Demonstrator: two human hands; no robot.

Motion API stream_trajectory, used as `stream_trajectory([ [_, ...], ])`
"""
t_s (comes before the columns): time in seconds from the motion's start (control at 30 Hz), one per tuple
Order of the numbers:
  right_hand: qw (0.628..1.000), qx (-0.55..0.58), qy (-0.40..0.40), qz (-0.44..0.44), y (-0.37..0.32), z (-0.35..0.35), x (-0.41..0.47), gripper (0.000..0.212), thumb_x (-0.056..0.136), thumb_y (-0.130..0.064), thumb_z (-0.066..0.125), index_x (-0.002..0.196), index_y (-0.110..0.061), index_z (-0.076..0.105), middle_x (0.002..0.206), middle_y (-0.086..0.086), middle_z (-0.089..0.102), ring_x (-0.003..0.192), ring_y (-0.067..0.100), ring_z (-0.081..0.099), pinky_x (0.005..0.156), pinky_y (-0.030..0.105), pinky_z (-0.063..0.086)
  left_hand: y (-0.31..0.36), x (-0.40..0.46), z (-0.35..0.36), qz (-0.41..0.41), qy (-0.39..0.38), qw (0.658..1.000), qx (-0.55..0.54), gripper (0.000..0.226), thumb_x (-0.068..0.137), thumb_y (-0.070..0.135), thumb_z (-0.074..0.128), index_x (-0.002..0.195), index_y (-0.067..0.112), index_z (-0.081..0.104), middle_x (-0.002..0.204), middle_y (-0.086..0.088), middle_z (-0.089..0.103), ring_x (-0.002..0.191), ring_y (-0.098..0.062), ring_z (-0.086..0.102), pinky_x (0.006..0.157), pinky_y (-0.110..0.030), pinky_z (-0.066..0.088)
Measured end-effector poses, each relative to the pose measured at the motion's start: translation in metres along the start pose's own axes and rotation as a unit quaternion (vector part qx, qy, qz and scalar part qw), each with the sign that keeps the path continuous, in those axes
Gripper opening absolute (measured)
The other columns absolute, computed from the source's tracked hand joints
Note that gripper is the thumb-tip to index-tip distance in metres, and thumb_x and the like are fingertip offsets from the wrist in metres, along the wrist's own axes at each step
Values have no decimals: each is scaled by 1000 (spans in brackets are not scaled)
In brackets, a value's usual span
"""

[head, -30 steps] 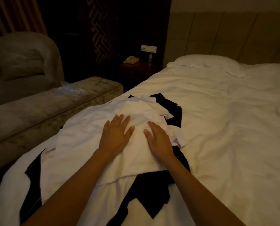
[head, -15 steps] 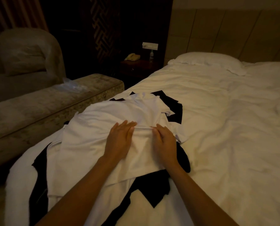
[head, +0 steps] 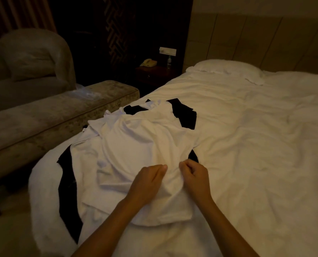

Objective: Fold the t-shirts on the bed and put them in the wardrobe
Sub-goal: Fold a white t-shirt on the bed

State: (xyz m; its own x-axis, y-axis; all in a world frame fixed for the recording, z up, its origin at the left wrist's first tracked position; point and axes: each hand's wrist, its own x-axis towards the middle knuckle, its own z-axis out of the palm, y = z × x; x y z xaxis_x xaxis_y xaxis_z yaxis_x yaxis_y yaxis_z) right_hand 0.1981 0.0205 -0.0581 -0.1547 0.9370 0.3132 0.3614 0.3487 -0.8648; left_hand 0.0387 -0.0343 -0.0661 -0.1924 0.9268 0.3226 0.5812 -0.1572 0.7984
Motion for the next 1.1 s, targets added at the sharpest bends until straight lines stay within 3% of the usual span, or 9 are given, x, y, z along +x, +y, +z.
stream_trajectory([
  [0.07,999,-44,-2,17,0,-3,-3,28,85,-36,54,66,-16,61,61,-9,61,59,6,56,58,30,44,1,-4,-4,-8,-11,1000,-14,49,90,58,31,66,25,58,59,2,60,60,-9,59,64,-33,46],
  [0.13,998,-57,0,20,-3,-2,4,25,88,-36,55,75,-19,68,69,-7,66,67,9,62,66,33,50,1,4,-12,-4,6,1000,-30,56,89,59,29,76,16,63,60,0,62,60,-13,60,65,-37,49],
  [0.27,998,-67,4,10,-6,11,41,18,97,-25,55,104,-21,71,100,-6,71,92,11,64,84,29,52,-2,49,-28,36,39,998,21,60,93,56,29,97,9,67,95,-5,68,89,-14,61,83,-34,48],
  [0.43,996,-82,-30,23,2,39,106,40,100,-26,53,137,-11,52,139,6,56,127,21,51,105,27,36,-30,127,-35,35,33,988,147,44,101,44,37,127,15,57,127,-9,59,117,-24,53,98,-34,41],
  [0.63,992,-95,-75,39,32,79,185,53,102,-34,49,149,-13,36,153,8,40,139,24,39,114,35,30,-78,201,-33,1,-11,978,207,47,104,39,38,142,12,47,143,-10,49,130,-26,46,106,-33,34],
  [0.8,986,-145,-64,58,69,105,216,54,100,-42,47,146,-14,42,143,11,51,130,28,48,110,40,35,-118,227,-20,-21,-27,975,218,49,103,45,39,141,16,51,145,-7,50,133,-24,44,111,-35,32],
  [0.9,988,-149,-36,37,84,110,210,51,95,-53,47,122,-13,62,113,10,65,106,29,57,94,39,41,-129,222,-13,-13,-10,978,206,58,93,56,34,134,22,59,136,-3,57,127,-22,48,106,-33,35],
  [1.0,997,-66,0,32,83,106,197,64,80,-67,39,99,-13,68,98,4,68,95,22,60,88,37,43,-128,219,-12,-11,2,987,160,42,99,46,47,126,21,66,130,-3,61,121,-22,54,99,-29,38],
  [1.1,1000,-10,-2,14,66,93,182,29,89,-51,49,72,-27,54,74,-8,58,76,11,55,72,29,40,-116,215,-18,-2,7,990,141,33,102,34,48,119,17,70,123,-5,66,113,-21,60,91,-26,41],
])
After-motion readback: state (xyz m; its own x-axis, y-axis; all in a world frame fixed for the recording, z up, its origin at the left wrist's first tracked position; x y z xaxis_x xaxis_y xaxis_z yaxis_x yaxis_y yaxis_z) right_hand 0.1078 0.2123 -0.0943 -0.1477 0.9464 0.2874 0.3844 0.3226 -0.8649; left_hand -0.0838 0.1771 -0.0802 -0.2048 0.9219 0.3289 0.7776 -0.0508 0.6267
